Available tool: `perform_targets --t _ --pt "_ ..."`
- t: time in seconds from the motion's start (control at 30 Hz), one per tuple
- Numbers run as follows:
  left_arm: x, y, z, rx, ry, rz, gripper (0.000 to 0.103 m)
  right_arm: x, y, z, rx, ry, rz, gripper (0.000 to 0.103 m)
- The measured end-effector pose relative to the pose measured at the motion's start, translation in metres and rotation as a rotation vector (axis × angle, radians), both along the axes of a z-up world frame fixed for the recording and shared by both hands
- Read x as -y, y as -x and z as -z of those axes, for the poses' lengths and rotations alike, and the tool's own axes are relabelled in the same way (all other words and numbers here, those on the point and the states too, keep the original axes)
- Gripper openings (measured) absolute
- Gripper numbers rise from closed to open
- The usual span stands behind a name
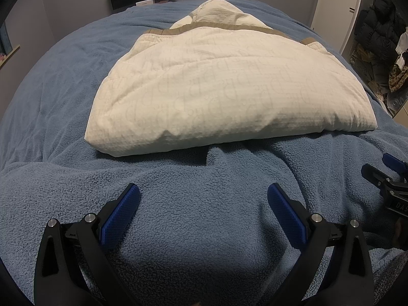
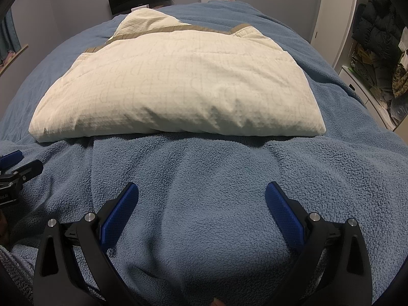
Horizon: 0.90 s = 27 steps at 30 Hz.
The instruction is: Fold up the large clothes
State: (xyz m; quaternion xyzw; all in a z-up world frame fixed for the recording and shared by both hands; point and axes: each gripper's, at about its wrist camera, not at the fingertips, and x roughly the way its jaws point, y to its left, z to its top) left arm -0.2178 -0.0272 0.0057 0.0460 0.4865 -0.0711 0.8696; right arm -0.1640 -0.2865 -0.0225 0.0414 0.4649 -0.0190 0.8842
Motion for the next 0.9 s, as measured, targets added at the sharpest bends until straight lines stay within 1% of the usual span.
perform_targets --t 0.9 --pt "-0.0062 0.0005 0.0022 -0.021 0.003 0.000 0.096 -0.0017 0.0012 0.0025 -0.005 0.000 0.000 0.095"
